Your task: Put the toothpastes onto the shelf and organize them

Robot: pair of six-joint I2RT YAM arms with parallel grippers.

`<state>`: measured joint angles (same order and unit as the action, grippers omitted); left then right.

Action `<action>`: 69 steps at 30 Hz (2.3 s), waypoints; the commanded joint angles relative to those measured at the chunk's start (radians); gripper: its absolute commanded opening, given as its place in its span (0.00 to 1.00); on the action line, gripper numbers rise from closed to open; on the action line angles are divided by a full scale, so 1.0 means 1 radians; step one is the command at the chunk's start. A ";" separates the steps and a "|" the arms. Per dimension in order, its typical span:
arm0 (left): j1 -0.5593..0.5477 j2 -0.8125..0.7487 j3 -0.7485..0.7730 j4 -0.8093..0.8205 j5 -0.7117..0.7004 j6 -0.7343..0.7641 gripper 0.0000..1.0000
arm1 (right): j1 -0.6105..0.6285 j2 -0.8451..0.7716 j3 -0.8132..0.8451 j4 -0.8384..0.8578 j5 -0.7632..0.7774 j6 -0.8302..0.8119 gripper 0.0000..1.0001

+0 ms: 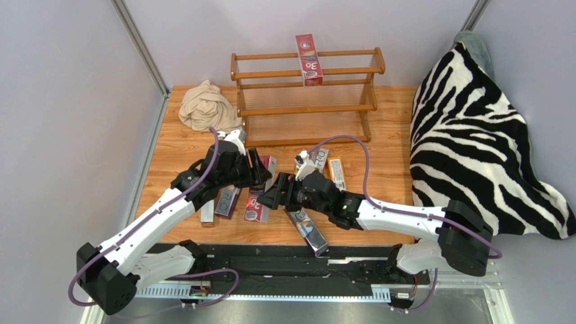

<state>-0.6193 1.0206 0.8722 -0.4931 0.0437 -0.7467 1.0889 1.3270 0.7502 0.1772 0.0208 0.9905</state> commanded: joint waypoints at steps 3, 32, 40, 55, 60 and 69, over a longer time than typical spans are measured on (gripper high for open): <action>-0.003 -0.050 0.036 0.021 0.008 -0.020 0.43 | 0.009 0.083 0.051 0.100 -0.005 0.031 0.74; 0.100 -0.135 0.085 -0.032 0.085 0.184 0.99 | -0.148 -0.144 -0.077 0.018 -0.111 -0.101 0.26; 0.201 -0.183 -0.074 0.467 0.726 0.123 0.99 | -0.239 -0.310 -0.006 -0.042 -0.462 -0.330 0.26; 0.197 -0.197 -0.157 0.786 0.929 -0.065 0.90 | -0.236 -0.259 0.072 0.036 -0.745 -0.349 0.26; 0.184 -0.188 -0.156 0.789 0.935 -0.066 0.76 | -0.228 -0.229 0.081 0.042 -0.743 -0.355 0.26; 0.182 -0.178 -0.148 0.765 0.920 -0.056 0.37 | -0.228 -0.216 0.104 -0.004 -0.713 -0.378 0.31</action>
<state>-0.4286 0.8436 0.7105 0.2287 0.9421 -0.8234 0.8585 1.1004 0.7891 0.1551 -0.7166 0.6220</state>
